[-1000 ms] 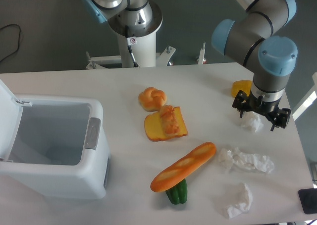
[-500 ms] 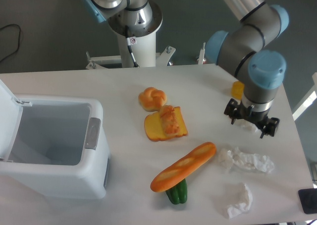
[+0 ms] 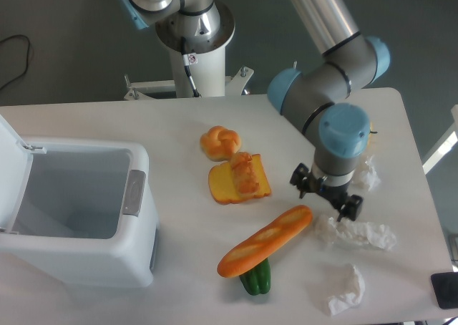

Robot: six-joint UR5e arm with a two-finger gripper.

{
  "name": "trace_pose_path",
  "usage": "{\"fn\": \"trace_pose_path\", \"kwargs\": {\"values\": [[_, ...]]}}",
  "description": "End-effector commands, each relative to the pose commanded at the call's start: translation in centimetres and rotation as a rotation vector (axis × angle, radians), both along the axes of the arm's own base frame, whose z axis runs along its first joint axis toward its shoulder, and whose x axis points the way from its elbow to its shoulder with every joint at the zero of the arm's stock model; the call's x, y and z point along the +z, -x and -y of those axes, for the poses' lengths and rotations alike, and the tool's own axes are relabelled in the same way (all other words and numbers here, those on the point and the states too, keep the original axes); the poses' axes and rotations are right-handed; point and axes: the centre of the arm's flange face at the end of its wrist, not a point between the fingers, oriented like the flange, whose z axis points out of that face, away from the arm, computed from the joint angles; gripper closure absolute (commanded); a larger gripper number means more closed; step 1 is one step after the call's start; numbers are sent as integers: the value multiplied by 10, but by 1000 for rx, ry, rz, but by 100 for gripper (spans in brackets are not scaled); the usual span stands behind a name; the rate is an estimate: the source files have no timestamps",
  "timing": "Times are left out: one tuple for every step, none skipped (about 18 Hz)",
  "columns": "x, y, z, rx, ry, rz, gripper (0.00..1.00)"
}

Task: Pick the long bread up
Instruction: 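Move the gripper from the yellow pepper toward the orange baguette, then lower the gripper onto the baguette's end and close on it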

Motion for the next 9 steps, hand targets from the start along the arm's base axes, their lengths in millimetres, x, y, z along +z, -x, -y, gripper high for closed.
{"fn": "trace_pose_path", "kwargs": {"values": [[-2, -4, -1, -5, 3, 4, 0], [-3, -5, -5, -9, 3, 4, 0], [-5, -4, -8, -12, 3, 4, 0], [-14, -4, -11, -15, 9, 14, 0], [-18, -4, -13, -19, 11, 17, 0], [-19, -3, -15, -22, 11, 17, 0], [-18, 0, -17, -20, 8, 12, 0], [-20, 3, -20, -22, 7, 10, 0], [-21, 4, -21, -22, 7, 10, 0]]}}
